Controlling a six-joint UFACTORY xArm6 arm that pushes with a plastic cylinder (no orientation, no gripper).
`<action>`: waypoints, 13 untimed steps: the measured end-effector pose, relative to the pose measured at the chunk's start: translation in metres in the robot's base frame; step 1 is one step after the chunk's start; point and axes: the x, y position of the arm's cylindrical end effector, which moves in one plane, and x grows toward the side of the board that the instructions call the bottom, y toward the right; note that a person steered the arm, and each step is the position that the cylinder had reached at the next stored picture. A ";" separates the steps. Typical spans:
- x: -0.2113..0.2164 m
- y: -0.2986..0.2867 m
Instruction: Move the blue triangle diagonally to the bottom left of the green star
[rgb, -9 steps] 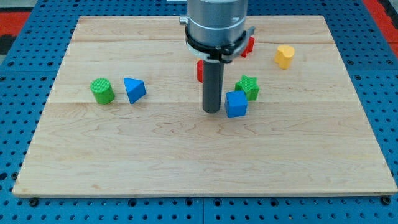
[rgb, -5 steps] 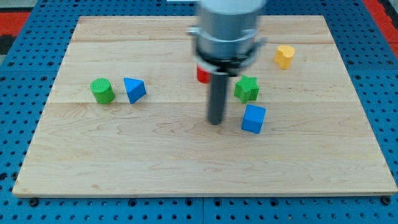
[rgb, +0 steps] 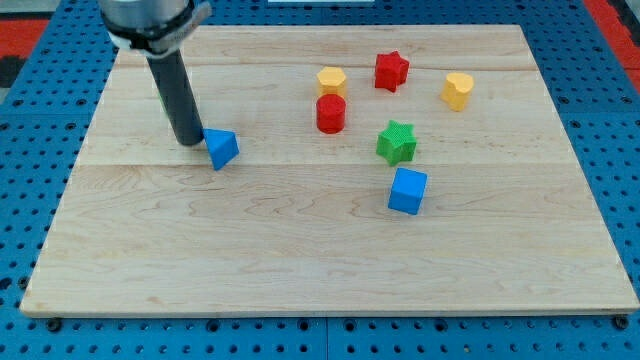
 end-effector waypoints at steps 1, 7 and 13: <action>0.023 0.043; -0.004 0.092; 0.017 0.058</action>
